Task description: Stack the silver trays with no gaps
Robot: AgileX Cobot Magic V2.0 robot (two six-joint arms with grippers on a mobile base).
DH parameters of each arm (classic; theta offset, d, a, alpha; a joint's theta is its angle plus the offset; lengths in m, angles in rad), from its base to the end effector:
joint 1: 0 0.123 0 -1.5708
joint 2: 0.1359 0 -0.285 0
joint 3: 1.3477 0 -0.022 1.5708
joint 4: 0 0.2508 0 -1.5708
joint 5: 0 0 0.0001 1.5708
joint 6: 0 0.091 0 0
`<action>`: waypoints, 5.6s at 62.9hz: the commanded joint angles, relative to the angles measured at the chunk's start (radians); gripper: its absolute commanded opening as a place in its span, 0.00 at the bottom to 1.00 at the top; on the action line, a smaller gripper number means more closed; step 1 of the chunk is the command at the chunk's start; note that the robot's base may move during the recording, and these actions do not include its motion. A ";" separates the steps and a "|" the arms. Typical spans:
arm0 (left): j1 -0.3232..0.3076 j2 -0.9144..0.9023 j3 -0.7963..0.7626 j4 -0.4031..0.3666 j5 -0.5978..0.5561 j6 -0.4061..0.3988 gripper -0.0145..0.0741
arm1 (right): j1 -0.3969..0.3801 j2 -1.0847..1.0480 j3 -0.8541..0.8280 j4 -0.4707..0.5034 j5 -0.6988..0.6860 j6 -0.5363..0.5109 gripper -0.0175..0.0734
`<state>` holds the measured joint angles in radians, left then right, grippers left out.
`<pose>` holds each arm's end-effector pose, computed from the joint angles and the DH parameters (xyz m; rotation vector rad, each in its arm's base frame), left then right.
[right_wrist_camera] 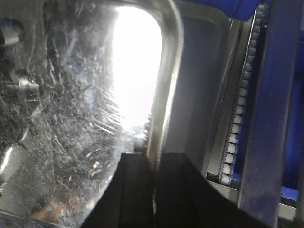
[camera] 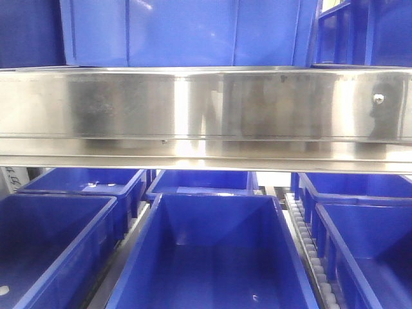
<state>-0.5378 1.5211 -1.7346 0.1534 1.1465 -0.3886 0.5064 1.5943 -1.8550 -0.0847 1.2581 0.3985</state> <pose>0.2792 -0.1518 0.4350 0.1922 2.4066 -0.2319 0.2914 0.1532 0.4389 -0.1326 2.4929 0.2736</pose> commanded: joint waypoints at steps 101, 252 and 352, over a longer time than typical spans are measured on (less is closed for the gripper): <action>-0.100 -0.211 0.144 0.083 -0.116 0.071 0.13 | -0.067 -0.368 0.314 -0.017 -0.202 -0.116 0.25; 0.433 -1.477 1.611 -0.292 -1.108 0.503 0.12 | -0.067 -1.378 1.560 -0.031 -1.069 -0.156 0.25; 0.483 -1.568 1.761 -0.320 -1.181 0.497 0.11 | -0.497 -1.468 1.717 0.126 -1.227 -0.365 0.25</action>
<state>-0.0565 -0.0100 0.0292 -0.1567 0.0602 0.1125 0.0507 0.1481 -0.1594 0.0153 0.1653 0.0706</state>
